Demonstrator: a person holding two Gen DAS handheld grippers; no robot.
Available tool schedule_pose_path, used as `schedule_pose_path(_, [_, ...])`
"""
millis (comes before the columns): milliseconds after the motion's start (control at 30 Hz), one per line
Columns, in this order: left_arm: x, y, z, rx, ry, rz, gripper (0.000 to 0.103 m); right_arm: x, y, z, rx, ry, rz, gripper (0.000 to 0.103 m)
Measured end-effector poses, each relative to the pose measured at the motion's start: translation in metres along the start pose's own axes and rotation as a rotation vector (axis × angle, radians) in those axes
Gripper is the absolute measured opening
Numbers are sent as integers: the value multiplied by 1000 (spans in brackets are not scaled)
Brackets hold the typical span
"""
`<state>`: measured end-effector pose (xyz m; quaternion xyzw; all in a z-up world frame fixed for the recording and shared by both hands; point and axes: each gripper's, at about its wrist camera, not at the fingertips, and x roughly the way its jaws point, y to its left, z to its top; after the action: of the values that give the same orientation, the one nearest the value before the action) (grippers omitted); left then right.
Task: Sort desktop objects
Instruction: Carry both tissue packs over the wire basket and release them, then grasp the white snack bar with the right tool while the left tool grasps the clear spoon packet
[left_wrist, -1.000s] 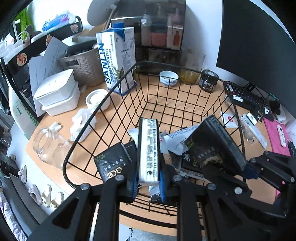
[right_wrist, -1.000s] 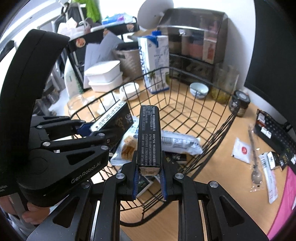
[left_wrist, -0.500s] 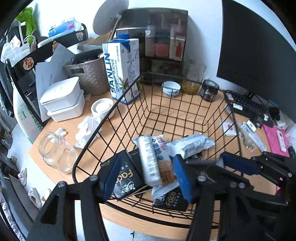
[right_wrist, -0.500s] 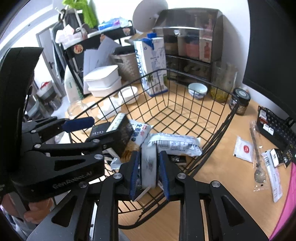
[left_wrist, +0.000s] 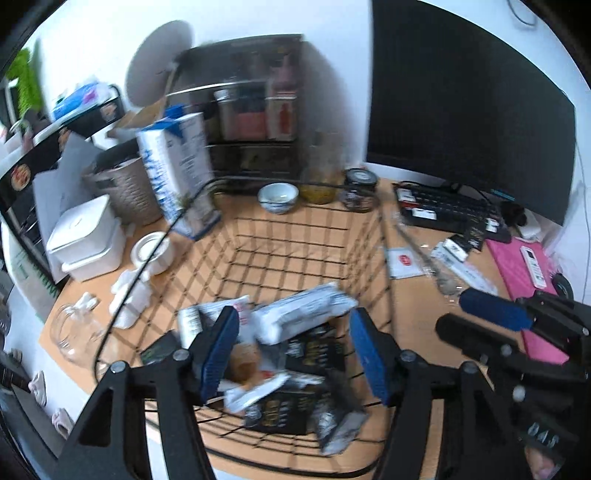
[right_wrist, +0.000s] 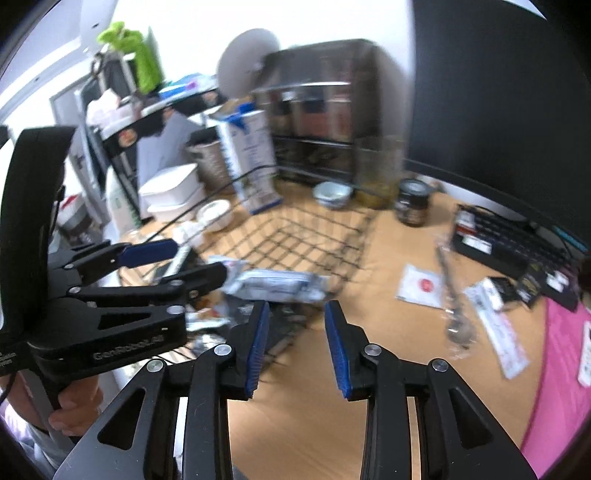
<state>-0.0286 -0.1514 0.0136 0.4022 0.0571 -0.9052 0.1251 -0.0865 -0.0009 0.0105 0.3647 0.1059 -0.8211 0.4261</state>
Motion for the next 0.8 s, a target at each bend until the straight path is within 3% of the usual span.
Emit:
schedule_pose_path(333, [16, -90, 4, 143, 1, -102, 70, -18, -108, -20, 157, 19, -161, 32])
schedule_pose_path(533, [61, -147, 7, 221, 79, -150, 70, 4, -162, -36, 206, 88, -236, 32])
schedule_pose_path(800, [143, -177, 18, 168, 235, -173, 70, 49, -214, -46, 205, 205, -249, 32])
